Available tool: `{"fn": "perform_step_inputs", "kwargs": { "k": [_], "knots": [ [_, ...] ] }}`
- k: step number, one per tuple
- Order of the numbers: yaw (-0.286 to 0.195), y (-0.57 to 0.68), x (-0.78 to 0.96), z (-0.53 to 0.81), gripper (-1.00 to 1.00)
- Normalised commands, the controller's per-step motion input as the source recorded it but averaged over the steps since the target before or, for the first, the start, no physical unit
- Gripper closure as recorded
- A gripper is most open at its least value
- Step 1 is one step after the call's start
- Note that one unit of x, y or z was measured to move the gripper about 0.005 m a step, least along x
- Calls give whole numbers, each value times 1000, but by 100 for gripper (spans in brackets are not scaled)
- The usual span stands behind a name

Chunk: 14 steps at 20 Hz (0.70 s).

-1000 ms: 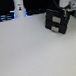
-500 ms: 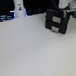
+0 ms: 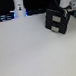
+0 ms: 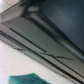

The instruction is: Open the kcup holder, insert the kcup into the holder, and close the kcup holder

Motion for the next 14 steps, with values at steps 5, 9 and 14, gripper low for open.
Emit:
{"fn": "perform_step_inputs", "kwargs": {
  "k": [5,9,14],
  "knots": [
    [11,-20,-5,-10,-100],
    [0,0,0,406,-100],
    [0,-37,0,583,-100]
  ]
}}
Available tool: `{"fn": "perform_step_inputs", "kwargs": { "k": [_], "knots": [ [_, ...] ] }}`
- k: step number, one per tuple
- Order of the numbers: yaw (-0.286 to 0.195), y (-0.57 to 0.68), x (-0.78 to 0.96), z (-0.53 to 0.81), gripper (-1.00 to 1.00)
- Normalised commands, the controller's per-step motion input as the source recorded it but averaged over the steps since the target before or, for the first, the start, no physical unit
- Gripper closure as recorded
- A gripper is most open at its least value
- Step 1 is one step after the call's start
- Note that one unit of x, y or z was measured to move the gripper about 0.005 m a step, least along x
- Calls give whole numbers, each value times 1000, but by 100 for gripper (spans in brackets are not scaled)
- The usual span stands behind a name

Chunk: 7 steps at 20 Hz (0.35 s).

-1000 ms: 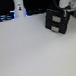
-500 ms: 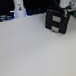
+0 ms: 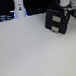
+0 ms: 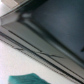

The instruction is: Open the kcup holder, insert the kcup into the holder, and close the kcup holder

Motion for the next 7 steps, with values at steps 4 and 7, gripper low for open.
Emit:
{"fn": "perform_step_inputs", "kwargs": {
  "k": [4,7],
  "knots": [
    [4,-10,-1,72,-100],
    [3,-7,4,0,-100]
  ]
}}
